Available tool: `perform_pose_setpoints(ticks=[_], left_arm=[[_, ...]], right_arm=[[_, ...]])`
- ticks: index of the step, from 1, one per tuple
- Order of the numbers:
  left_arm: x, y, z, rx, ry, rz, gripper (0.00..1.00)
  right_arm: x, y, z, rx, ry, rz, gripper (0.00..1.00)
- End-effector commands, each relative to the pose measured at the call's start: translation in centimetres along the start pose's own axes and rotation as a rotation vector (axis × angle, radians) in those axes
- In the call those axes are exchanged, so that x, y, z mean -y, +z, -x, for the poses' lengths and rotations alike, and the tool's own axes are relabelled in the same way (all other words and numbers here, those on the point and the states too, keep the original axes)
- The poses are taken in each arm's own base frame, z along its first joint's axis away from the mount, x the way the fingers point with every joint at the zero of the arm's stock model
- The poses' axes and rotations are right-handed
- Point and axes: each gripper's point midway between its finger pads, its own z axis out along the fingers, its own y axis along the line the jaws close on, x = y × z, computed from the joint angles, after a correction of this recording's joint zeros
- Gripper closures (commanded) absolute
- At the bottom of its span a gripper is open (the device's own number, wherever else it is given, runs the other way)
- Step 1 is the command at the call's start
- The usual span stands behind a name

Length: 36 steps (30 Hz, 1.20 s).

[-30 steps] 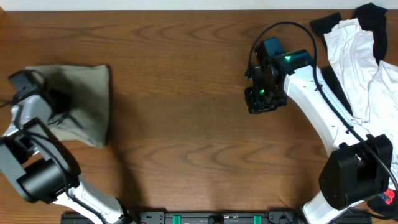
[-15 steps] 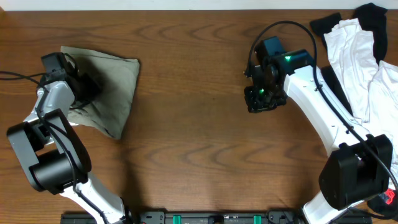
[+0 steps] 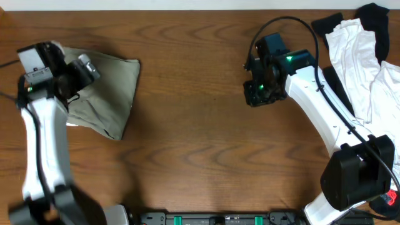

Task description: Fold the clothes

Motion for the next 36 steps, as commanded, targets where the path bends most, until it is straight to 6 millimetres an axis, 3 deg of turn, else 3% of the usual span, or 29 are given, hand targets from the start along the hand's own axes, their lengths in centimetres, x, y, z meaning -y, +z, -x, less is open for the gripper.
perform_pose_setpoints(ticks=[1, 3, 5, 6, 7, 13, 17, 20, 24, 27, 31, 36], left_arm=[[4.9, -3.0, -0.7, 0.029, 0.125, -0.092, 0.02], [7.2, -4.3, -1.7, 0.026, 0.200, -0.136, 0.02], [9.8, -5.3, -3.5, 0.002, 0.269, -0.179, 0.02], [10.8, -5.6, -4.3, -0.010, 0.296, -0.192, 0.02], [11.8, -5.7, -5.2, -0.026, 0.327, -0.198, 0.02], [14.6, -5.5, -8.9, -0.085, 0.445, -0.180, 0.02], [13.9, -5.5, -9.5, -0.114, 0.451, -0.148, 0.02], [12.8, -6.3, -10.8, -0.168, 0.455, -0.124, 0.02], [12.3, -8.0, -11.4, -0.180, 0.454, -0.137, 0.02], [12.5, -10.4, -10.8, -0.118, 0.445, -0.173, 0.02], [12.0, -14.0, -10.5, -0.017, 0.432, -0.220, 0.02], [9.9, -17.8, -12.3, 0.079, 0.405, -0.265, 0.02]], right_arm=[[0.3, -0.8, 2.0, 0.090, -0.007, 0.002, 0.78], [0.5, -1.0, 3.2, 0.138, -0.008, 0.005, 0.70], [1.0, -1.4, 4.6, 0.195, 0.018, 0.008, 0.41], [1.4, -1.6, 5.2, 0.219, 0.046, 0.010, 0.16], [1.9, -1.8, 5.6, 0.237, 0.071, 0.010, 0.01], [6.6, -3.9, 7.1, 0.320, 0.201, -0.012, 0.01], [9.6, -6.1, 5.1, 0.301, 0.293, -0.036, 0.01], [10.7, -9.0, 3.5, 0.323, 0.331, -0.060, 0.01], [10.8, -13.3, 1.1, 0.380, 0.330, -0.164, 0.01], [9.6, -15.7, -1.5, 0.408, 0.306, -0.212, 0.01], [7.3, -16.9, -4.7, 0.474, 0.257, -0.195, 0.01], [5.7, -17.6, -9.8, 0.650, 0.188, -0.207, 0.01]])
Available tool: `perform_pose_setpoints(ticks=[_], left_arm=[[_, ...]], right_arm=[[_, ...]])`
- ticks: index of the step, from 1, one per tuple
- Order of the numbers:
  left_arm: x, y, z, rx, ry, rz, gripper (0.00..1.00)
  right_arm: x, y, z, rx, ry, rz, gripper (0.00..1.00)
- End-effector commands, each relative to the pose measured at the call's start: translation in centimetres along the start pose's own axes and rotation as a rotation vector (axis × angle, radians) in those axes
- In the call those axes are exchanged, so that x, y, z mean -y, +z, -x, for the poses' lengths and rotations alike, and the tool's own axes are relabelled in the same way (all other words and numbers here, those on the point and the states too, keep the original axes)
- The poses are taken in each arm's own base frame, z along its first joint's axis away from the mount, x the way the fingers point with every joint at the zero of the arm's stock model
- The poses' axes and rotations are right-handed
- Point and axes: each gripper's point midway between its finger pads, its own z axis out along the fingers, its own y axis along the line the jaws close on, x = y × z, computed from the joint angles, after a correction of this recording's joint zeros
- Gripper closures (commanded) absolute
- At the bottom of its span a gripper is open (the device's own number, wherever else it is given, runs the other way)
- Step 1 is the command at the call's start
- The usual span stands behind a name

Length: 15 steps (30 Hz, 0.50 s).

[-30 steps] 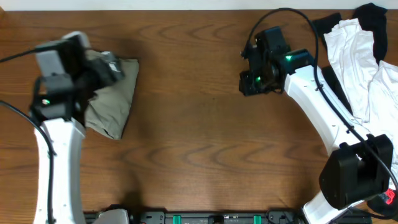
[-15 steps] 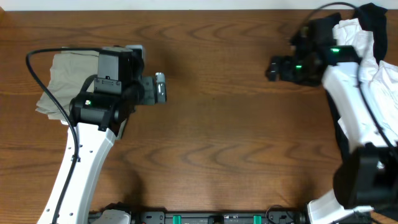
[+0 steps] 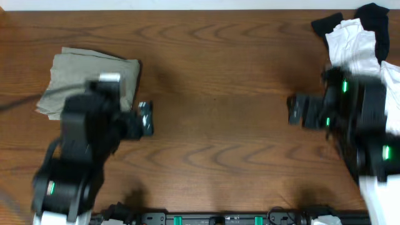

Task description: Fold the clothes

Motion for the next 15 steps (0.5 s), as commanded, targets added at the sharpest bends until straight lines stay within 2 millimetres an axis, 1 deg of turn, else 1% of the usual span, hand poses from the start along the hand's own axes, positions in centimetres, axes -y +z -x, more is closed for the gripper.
perform_pose_setpoints(ticks=[1, 3, 5, 7, 11, 15], left_arm=[[-0.3, -1.7, -2.3, 0.035, -0.033, -0.011, 0.02], [-0.5, -2.6, -3.3, 0.066, -0.043, -0.018, 0.02], [-0.5, -3.5, -3.5, 0.098, -0.041, -0.025, 0.02], [-0.4, -4.2, -3.4, 0.124, -0.040, -0.031, 0.02], [-0.4, -4.6, -3.3, 0.140, -0.039, -0.035, 0.02], [-0.4, -4.5, -3.4, 0.137, -0.039, -0.034, 0.02]], right_arm=[[0.9, -2.3, -2.7, 0.123, -0.009, -0.034, 0.01], [1.5, -3.7, -3.5, 0.214, -0.007, -0.038, 0.01], [1.8, -4.9, -4.4, 0.289, -0.003, -0.029, 0.01], [2.0, -5.7, -5.4, 0.323, -0.003, -0.021, 0.01], [2.7, -6.9, -8.2, 0.305, -0.003, -0.025, 0.01], [3.4, -6.7, -11.2, 0.210, -0.006, -0.048, 0.01]])
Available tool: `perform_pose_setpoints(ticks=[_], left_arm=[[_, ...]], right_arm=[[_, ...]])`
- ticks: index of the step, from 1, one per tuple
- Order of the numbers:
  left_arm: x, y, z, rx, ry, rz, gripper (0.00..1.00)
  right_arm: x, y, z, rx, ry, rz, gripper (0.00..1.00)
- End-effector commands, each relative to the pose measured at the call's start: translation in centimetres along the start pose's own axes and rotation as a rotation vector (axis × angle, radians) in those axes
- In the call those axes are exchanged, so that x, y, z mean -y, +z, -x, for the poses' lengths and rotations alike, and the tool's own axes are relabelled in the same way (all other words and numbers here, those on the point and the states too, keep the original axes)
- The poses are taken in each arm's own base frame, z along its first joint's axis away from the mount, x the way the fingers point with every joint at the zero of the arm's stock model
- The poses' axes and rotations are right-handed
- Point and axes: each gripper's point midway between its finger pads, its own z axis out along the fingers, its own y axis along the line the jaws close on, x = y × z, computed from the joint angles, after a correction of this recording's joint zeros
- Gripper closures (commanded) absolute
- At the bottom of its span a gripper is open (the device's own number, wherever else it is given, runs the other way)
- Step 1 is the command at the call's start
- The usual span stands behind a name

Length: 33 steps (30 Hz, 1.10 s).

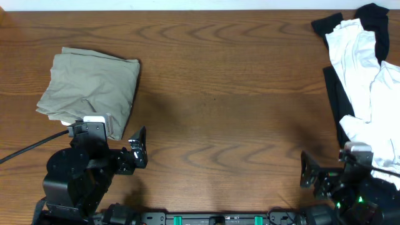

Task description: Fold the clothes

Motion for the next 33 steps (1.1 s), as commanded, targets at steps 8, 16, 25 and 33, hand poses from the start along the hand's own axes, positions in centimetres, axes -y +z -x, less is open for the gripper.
perform_pose_setpoints(ticks=[8, 16, 25, 33], left_arm=[[0.0, 0.1, -0.1, -0.003, -0.012, -0.002, 0.02], [0.0, 0.1, -0.1, -0.003, -0.012, -0.002, 0.02], [0.0, 0.1, -0.1, -0.003, -0.012, -0.002, 0.02], [0.0, 0.1, -0.1, -0.003, -0.012, -0.002, 0.02]], right_arm=[[0.6, 0.1, -2.0, -0.068, 0.012, -0.026, 0.01], [0.6, 0.0, -1.9, -0.062, 0.013, -0.025, 0.01], [0.8, -1.0, -0.5, 0.120, -0.068, -0.017, 0.01], [1.0, 3.5, -0.1, 0.309, -0.198, -0.032, 0.01]])
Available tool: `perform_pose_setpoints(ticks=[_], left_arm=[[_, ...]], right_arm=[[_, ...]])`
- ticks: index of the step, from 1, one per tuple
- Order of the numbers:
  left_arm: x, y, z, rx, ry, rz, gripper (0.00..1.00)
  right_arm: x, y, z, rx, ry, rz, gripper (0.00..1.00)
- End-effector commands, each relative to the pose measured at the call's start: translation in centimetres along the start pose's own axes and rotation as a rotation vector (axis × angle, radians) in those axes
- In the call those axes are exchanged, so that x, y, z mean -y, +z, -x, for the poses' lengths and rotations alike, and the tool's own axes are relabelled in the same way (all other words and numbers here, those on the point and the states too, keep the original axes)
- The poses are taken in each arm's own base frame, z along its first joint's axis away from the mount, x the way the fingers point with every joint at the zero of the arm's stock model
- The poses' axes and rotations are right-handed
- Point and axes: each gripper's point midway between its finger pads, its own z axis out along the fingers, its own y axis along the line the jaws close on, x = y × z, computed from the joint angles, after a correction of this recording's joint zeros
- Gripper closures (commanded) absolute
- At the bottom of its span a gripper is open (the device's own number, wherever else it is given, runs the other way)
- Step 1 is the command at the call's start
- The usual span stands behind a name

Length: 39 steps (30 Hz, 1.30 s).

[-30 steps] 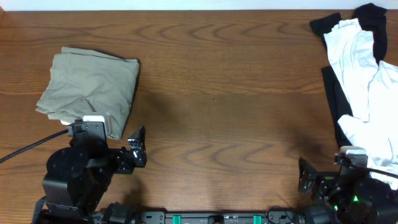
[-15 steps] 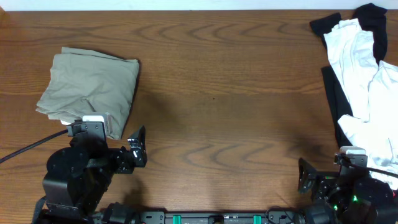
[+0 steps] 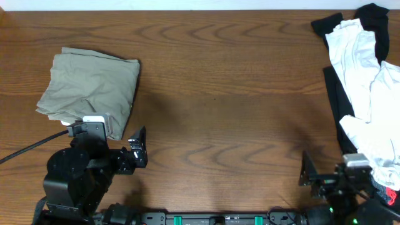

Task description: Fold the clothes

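Observation:
A folded khaki garment [image 3: 90,87] lies at the far left of the wooden table [image 3: 219,94]. An unfolded heap of white and black clothes [image 3: 362,69] lies along the right edge. Both arms are drawn back to the near edge. My left gripper [image 3: 137,147] sits just near and right of the khaki garment and is empty, with its fingers seeming slightly apart. My right gripper [image 3: 306,170] is at the near right, left of the heap's lower end. It holds nothing, and its jaws are seen edge-on.
A black cable [image 3: 31,149] runs from the left edge to the left arm's base. A red and black item [image 3: 392,195] peeks out at the near right corner beside the heap.
The left arm and the clothes are unchanged. The right arm has sunk a little nearer the table's near edge.
First my left gripper was on the khaki garment at far left while the right hovered mid-table, right of centre. Then both arms were blurred, nearer the front. Later both were at the near edge, clear of the clothes, and they stay there now.

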Motion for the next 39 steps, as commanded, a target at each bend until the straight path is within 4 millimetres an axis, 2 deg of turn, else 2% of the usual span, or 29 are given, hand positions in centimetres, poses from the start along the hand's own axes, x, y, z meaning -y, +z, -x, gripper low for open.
perform_pose_setpoints(ticks=[1, 8, 11, 15, 39], left_arm=[[0.0, 0.1, -0.1, -0.002, -0.001, -0.003, 0.02], [0.0, 0.1, -0.1, -0.002, -0.001, -0.003, 0.02], [0.0, 0.1, -0.1, -0.002, -0.001, -0.003, 0.02], [0.0, 0.1, -0.1, -0.002, -0.001, -0.003, 0.02], [0.0, 0.1, -0.1, -0.002, -0.001, -0.003, 0.02]], right_arm=[[0.3, 2.7, -1.6, 0.006, -0.069, -0.023, 0.01], [-0.3, 8.0, -3.1, 0.188, -0.069, 0.002, 0.01], [-0.8, 9.2, -4.1, 0.247, -0.070, 0.030, 0.01], [-0.9, 9.6, -5.8, 0.183, -0.070, 0.034, 0.01], [-0.9, 9.6, -5.8, 0.186, -0.070, 0.034, 0.01]])
